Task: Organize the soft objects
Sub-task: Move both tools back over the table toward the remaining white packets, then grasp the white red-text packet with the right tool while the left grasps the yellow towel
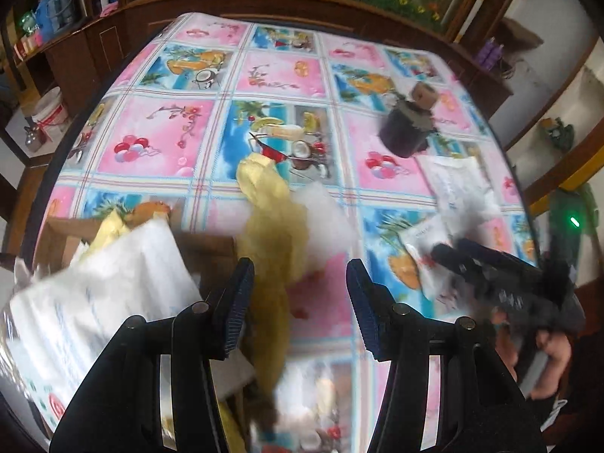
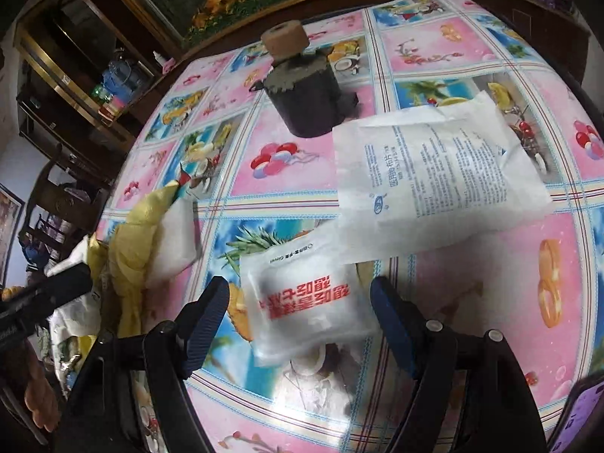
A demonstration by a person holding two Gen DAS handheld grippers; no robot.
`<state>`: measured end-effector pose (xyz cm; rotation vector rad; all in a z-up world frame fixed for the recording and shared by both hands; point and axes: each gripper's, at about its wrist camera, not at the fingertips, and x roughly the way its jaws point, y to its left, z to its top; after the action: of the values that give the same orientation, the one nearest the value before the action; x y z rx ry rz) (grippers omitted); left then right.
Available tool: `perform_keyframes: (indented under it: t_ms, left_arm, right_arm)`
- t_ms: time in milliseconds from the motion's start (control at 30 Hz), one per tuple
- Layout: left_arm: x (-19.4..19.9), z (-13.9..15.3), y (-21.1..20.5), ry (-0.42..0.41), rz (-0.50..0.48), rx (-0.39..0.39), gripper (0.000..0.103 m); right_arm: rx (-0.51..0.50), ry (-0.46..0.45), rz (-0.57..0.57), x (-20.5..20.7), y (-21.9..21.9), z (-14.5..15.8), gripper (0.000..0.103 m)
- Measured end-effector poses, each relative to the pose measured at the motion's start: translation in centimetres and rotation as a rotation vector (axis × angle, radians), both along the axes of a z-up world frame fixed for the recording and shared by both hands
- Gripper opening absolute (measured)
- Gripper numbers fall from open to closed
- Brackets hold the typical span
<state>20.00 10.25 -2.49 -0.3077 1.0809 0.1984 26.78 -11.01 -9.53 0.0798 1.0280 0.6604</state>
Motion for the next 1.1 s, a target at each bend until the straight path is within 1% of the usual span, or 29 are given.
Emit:
perform_keyframes:
  t_ms: [133, 167, 200, 233, 300, 333, 367, 400, 500, 600, 667, 700, 733, 767, 833, 900, 967, 1033, 1100]
  left_arm:
    - [2.4, -1.5, 0.9, 0.056, 0.008, 0.069, 0.051]
    - [2.8, -1.9, 1.0, 0.071, 0.009, 0.074, 0.051]
    - [3.1, -1.7, 0.7, 0.058, 0.005, 0.111, 0.051]
    - [3.5, -1.8, 0.2, 0.071, -0.019, 0.138, 0.051]
    - [3.8, -1.8, -0.4, 0.077, -0.026, 0.168, 0.050]
    - [3.8, -2.0, -0.7, 0.081, -0.029, 0.190, 0.044]
    - [3.9, -2.1, -1.1, 0.092, -0.041, 0.245, 0.041]
    - [3.9, -2.2, -1.3, 0.091, -0.050, 0.259, 0.040]
    - [3.6, -2.0, -1.2, 0.083, -0.061, 0.254, 0.037]
    - [2.5, -1.0, -1.2, 0.046, -0.087, 0.151, 0.036]
    - [1.4, 0.3, -1.1, -0.015, -0.087, 0.077, 0.036]
    - [1.1, 0.8, -1.2, -0.034, -0.086, 0.055, 0.036]
    - [0.4, 1.5, -1.1, -0.060, -0.080, 0.010, 0.036]
    - [-0.1, 2.1, -1.2, -0.082, -0.078, -0.023, 0.036]
    - [-1.6, 3.6, -1.3, -0.145, -0.090, -0.100, 0.036]
    - [-2.7, 4.6, -1.2, -0.172, -0.089, -0.156, 0.036]
    - [-4.5, 5.9, -1.3, -0.207, -0.093, -0.192, 0.036]
    - [-7.5, 7.8, -0.6, -0.266, -0.086, -0.244, 0.036]
    - [-10.6, 9.5, 0.4, -0.326, -0.069, -0.257, 0.036]
  right_arm:
    - [-0.074, -0.067, -0.002, -0.6, 1.3, -0.1, 0.077]
    - [-0.098, -0.086, 0.000, -0.8, 1.7, -0.2, 0.077]
    - [-0.125, -0.108, 0.001, -1.1, 2.0, -0.3, 0.077]
    - [-0.152, -0.129, 0.002, -1.3, 2.4, -0.4, 0.077]
    - [-0.223, -0.180, 0.010, -1.9, 3.5, -0.8, 0.077]
    - [-0.261, -0.206, 0.016, -2.1, 4.0, -0.9, 0.077]
    - [-0.301, -0.234, 0.023, -2.5, 4.5, -1.1, 0.072]
    - [-0.300, -0.250, 0.033, -2.8, 4.5, -1.1, 0.065]
    - [-0.300, -0.260, 0.048, -3.0, 4.4, -0.9, 0.057]
    - [-0.288, -0.257, 0.052, -2.9, 4.1, -0.9, 0.052]
    - [-0.259, -0.242, 0.057, -2.9, 4.0, -0.7, 0.049]
    - [-0.235, -0.228, 0.058, -2.7, 3.8, -0.6, 0.048]
    - [-0.204, -0.214, 0.064, -2.7, 3.7, -0.5, 0.048]
    - [-0.153, -0.192, 0.069, -2.7, 3.3, -0.3, 0.048]
    - [-0.087, -0.177, 0.080, -2.7, 2.9, 0.1, 0.048]
    - [-0.025, -0.164, 0.082, -2.6, 2.6, 0.4, 0.048]
    - [0.005, -0.168, 0.083, -2.7, 2.5, 0.6, 0.048]
    - [0.032, -0.179, 0.081, -2.8, 2.4, 0.8, 0.048]
    - [0.053, -0.185, 0.088, -2.9, 2.5, 1.0, 0.048]
